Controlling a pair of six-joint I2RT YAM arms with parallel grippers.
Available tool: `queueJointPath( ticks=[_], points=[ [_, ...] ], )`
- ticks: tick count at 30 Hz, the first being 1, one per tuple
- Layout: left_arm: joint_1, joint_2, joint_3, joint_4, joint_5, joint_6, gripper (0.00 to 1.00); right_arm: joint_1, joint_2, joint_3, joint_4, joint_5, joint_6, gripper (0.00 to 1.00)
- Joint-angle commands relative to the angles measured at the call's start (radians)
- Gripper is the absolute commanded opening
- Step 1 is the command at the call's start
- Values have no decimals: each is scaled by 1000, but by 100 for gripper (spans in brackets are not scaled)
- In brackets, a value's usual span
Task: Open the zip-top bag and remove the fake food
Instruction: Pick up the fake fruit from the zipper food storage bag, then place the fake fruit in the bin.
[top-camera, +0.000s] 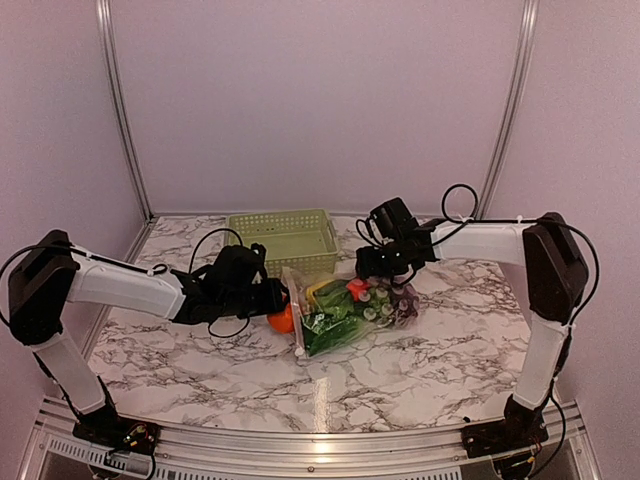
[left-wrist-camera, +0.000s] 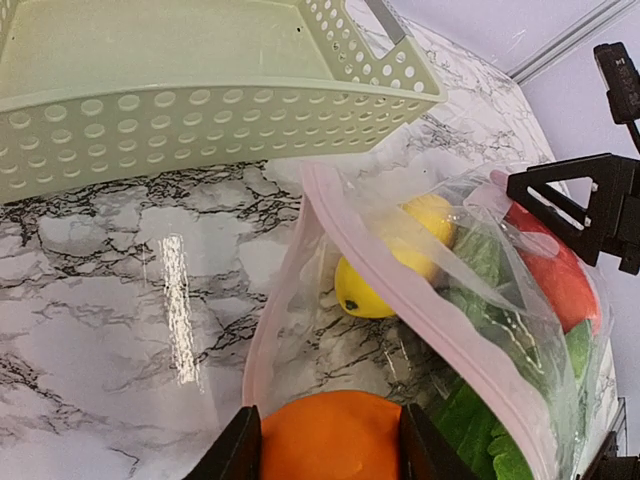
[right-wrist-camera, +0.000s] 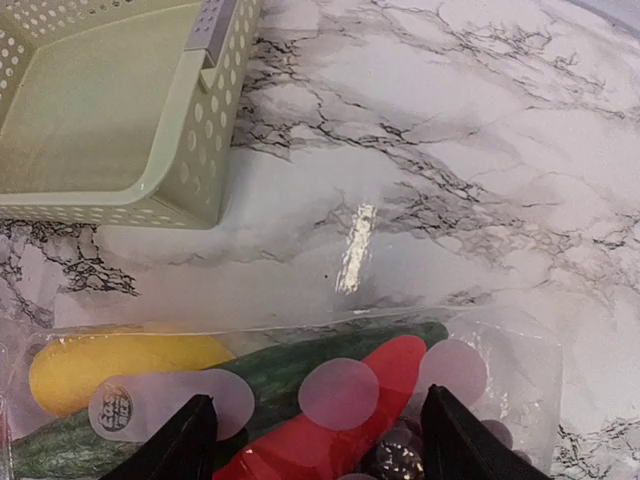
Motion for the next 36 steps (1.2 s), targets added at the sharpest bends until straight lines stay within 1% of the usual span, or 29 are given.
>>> queueJointPath(
  ticks=[1, 11, 24, 29, 36],
  points=[
    [9, -59, -39, 10, -18, -1, 40, -11, 41, 40, -52, 2, 7, 68],
    [30, -113, -71, -19, -41, -15, 40, -16, 52, 44, -41, -4, 17, 68],
    [98, -266, -80, -136, -93, 0, 40, -18, 44, 45, -22, -11, 13, 68],
    [167, -245, -7, -144, -96, 38, 40, -17, 36, 44, -14, -14, 15, 68],
    [291, -100, 175, -144, -91, 95, 40, -18, 12, 44, -13, -8, 4, 68]
  ],
)
